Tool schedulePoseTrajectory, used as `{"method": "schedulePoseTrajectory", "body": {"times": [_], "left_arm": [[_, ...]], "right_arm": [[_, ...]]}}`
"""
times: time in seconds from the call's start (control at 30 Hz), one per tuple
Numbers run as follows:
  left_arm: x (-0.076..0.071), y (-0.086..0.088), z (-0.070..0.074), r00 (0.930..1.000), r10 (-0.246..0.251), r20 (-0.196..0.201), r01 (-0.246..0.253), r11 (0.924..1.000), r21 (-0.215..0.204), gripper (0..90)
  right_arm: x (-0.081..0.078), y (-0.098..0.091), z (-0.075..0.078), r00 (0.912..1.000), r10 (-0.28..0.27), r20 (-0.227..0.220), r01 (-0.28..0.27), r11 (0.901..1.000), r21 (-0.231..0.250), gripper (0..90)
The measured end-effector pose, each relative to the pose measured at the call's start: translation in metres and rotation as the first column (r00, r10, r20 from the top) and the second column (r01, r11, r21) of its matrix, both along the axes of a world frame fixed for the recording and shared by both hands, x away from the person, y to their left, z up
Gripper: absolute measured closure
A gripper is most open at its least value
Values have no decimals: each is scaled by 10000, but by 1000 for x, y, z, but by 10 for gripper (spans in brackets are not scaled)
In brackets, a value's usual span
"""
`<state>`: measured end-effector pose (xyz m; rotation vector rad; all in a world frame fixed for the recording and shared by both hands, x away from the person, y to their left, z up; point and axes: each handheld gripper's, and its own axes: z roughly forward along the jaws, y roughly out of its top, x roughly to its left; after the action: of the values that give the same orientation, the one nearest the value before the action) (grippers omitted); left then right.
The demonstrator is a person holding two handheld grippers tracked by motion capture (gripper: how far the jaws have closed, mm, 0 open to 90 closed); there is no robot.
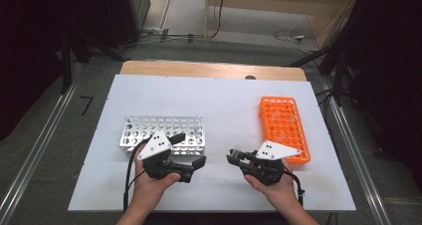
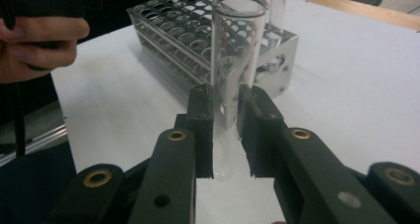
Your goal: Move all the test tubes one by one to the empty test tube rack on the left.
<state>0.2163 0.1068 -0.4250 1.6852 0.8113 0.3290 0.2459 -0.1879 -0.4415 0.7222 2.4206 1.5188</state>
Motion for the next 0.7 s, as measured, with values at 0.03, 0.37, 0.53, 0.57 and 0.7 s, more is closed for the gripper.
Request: {"method": "schedulePoseTrajectory", "body": {"times": [0.03, 0.37, 0.53, 0.57, 0.7], "left_arm": [[0, -1, 0, 10000, -56, 22, 56, 10000, -8, 44], [-3, -17, 5, 10000, 38, 5, -38, 9998, 175, 159], [-5, -26, 6, 9992, -394, 16, 394, 9989, 267, 297], [-5, -27, 6, 9988, -496, 12, 495, 9984, 283, 322], [-4, -35, 3, 9959, -895, -127, 899, 9955, 300, 422]], "right_arm": [[0, 2, -1, 10000, 58, -2, -58, 10000, -33, 736], [-4, 16, -8, 9990, 424, -147, -427, 9989, -207, 736], [-5, 21, -10, 9982, 575, -188, -580, 9979, -282, 736], [-5, 21, -11, 9980, 615, -164, -620, 9977, -282, 736], [-6, 24, -11, 9975, 672, -198, -677, 9973, -273, 736]]}}
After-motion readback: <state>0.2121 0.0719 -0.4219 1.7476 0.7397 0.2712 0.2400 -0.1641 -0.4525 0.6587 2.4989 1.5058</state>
